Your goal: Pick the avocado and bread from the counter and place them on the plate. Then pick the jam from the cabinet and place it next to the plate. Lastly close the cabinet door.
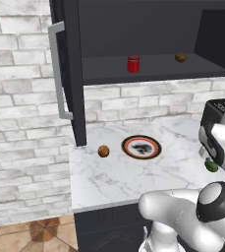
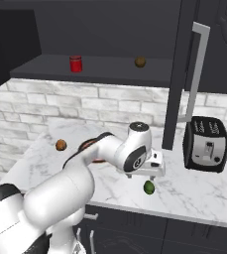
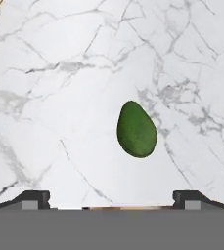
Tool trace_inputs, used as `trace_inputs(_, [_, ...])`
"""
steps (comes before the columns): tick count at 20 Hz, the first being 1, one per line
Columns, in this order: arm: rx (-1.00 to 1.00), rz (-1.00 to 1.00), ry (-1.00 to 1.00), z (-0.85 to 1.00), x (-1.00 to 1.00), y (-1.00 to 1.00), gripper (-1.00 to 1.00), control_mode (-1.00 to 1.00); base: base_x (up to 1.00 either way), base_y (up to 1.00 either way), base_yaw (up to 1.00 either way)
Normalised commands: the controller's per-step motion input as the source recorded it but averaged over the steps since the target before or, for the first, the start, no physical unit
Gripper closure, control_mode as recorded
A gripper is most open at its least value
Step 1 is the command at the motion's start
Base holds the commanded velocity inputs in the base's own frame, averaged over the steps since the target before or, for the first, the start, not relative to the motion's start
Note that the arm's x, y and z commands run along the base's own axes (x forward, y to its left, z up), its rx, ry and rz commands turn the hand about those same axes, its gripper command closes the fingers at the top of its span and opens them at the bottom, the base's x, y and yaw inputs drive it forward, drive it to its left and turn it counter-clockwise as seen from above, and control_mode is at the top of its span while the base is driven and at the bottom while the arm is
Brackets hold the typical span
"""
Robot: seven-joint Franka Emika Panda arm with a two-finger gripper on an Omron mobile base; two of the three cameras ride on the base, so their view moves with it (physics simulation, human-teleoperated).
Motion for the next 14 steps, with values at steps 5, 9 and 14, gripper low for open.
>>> trace_inputs(5, [0.0,0.05,0.04,-0.33,0.17,-0.1,-1.0,-1.0,0.0,0.0,0.0])
trace_inputs(9, [0.0,0.04,0.03,-0.25,0.18,-0.12,-1.0,-1.0,0.0,0.0,0.0])
trace_inputs(14, [0.0,0.04,0.03,-0.22,0.17,-0.15,-1.0,-1.0,0.0,0.0,0.0])
